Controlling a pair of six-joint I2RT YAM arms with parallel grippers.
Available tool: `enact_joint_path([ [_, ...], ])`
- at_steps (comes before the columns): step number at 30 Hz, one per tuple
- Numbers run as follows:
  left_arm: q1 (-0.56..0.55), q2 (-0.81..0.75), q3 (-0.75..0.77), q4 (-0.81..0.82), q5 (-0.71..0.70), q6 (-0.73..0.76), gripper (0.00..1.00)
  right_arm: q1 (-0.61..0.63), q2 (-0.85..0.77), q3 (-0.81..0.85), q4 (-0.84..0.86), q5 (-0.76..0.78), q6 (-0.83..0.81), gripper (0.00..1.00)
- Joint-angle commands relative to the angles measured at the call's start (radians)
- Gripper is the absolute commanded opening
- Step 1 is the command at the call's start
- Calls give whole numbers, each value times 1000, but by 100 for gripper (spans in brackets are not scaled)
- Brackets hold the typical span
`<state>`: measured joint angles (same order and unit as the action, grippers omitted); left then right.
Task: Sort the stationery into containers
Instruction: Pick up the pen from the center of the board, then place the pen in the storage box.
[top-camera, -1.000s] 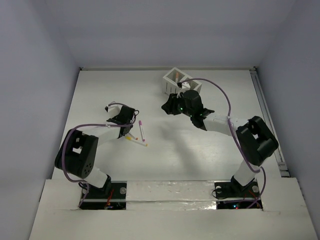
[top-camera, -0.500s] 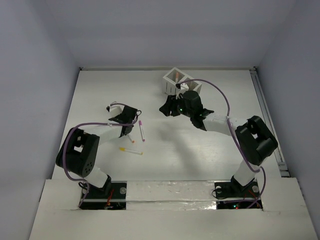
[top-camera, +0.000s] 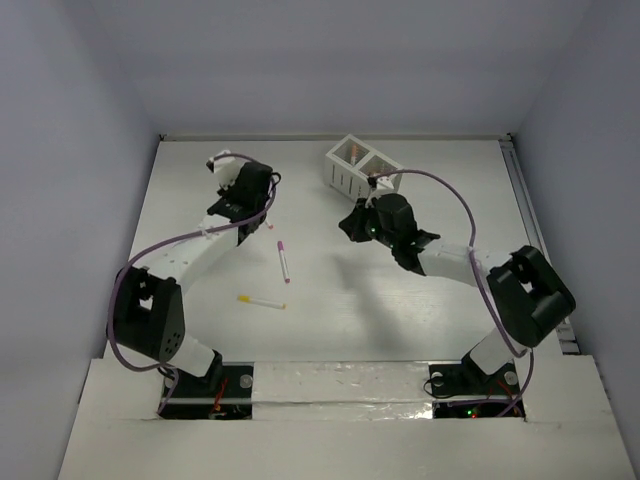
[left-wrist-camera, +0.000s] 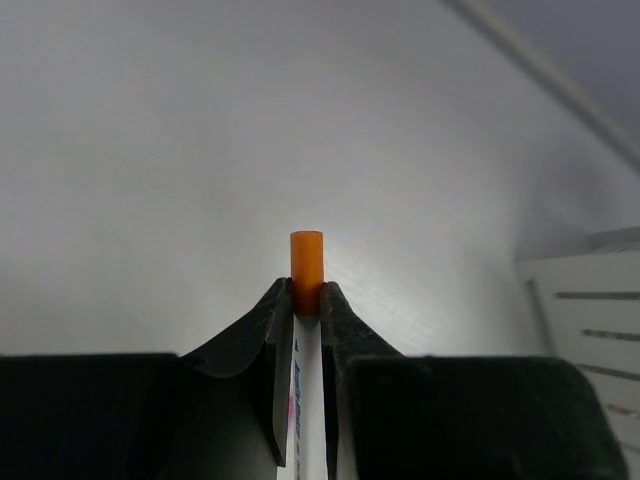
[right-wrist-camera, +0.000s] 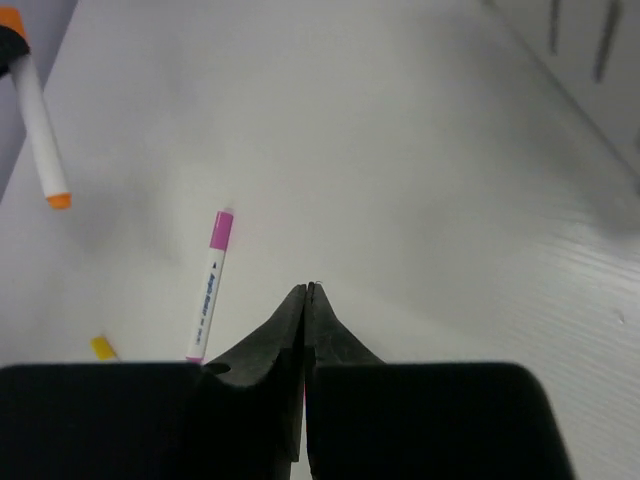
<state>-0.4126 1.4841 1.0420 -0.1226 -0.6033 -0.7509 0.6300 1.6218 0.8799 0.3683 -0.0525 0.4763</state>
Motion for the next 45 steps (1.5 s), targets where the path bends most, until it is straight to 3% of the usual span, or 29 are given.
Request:
enact_joint_path([
  [1,-11,28,151,87,25,71,0,8,-132,-65,63,170,51,0],
  [7,-48,261,490,117,31,154,0,8,-255,-150,15,266,62,0],
  [14,-117,551,934,109,-32,261,0,8,-300,-220,-18,256,91,0],
  [19,-140,723,1162,80,-61,301,0,8,-318,-240,-42,243,90,0],
  [24,-180,771,1199,216,-73,372,0,17,-335,-263,-39,221,96,0],
  [33,-255,902,1274,380,-177,628,0,27,-362,-277,-34,220,90,0],
  [45,-264,975,1304,420,-159,683,0,27,-376,-291,-9,226,82,0],
])
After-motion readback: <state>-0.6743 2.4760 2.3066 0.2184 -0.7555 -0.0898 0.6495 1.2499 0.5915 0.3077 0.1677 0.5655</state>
